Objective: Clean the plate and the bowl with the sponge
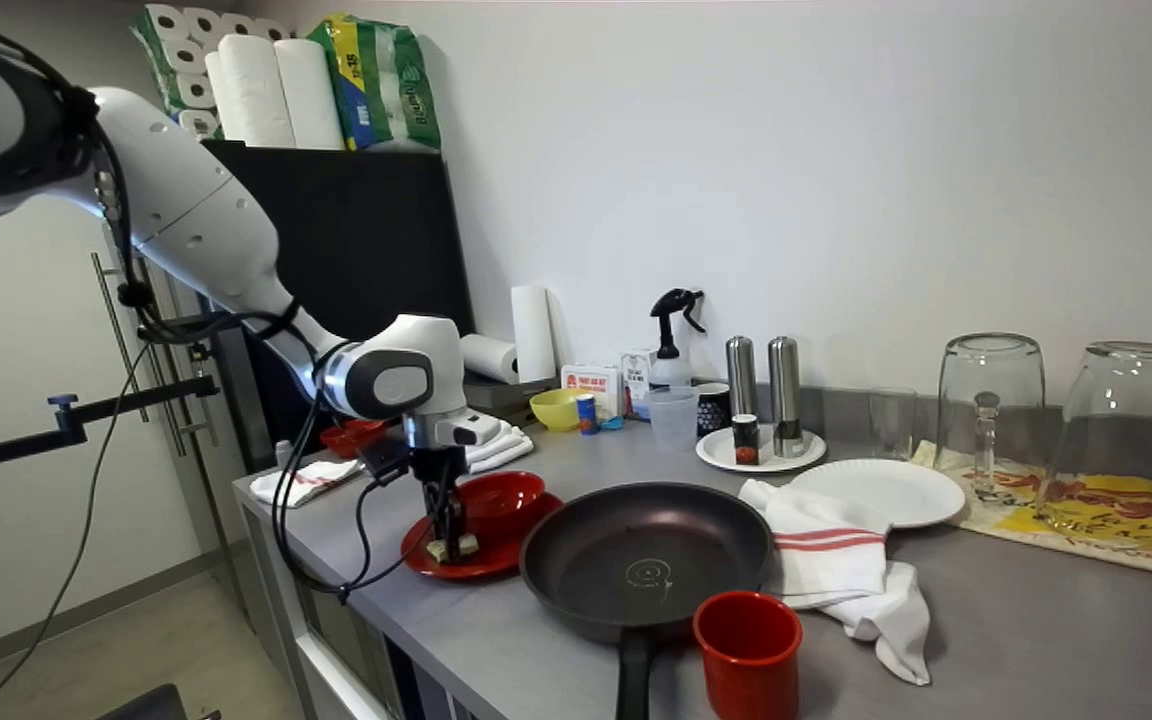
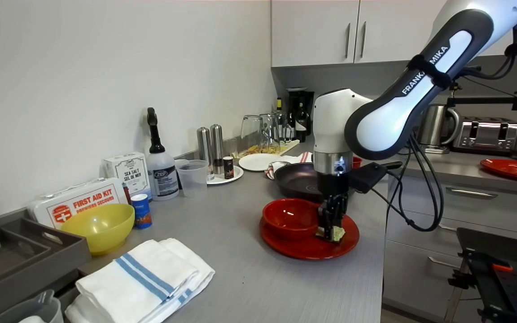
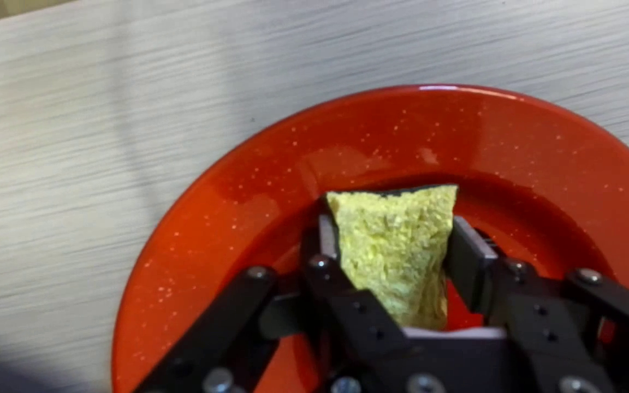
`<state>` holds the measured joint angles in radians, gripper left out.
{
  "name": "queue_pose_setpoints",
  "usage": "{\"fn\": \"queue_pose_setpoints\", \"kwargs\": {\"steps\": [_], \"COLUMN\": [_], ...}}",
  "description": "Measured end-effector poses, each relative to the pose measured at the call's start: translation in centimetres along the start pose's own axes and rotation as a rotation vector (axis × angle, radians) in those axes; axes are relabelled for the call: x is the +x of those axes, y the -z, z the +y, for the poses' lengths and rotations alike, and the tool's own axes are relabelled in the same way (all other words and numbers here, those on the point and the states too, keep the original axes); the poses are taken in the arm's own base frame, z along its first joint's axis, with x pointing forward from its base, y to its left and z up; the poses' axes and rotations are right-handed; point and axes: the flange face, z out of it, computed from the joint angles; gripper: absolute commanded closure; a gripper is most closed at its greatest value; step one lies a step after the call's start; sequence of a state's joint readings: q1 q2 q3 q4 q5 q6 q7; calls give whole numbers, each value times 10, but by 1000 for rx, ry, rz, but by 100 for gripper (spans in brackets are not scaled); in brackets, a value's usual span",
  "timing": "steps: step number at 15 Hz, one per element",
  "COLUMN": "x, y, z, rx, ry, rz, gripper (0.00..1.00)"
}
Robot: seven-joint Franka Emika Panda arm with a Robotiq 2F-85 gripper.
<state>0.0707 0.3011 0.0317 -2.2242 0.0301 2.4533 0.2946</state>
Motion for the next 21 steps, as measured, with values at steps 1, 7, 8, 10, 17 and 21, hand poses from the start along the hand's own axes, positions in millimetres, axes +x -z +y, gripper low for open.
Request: {"fn": "queue_pose_setpoints", "kwargs": {"steps": [1,7,8,10,17,21], "x": [1,6,7,10,20,25], "y": [0,6,7,10,2,-4], "z": [-2,-15,-18,-21,-9,6], "rx": [11,126,143,168,155,111], "ry": [-10,-40,-41,-46,-61,-53], "rz": [-15,-138,-151,-169,-175,-171], "gripper": [75,75,75,75,75,75]}}
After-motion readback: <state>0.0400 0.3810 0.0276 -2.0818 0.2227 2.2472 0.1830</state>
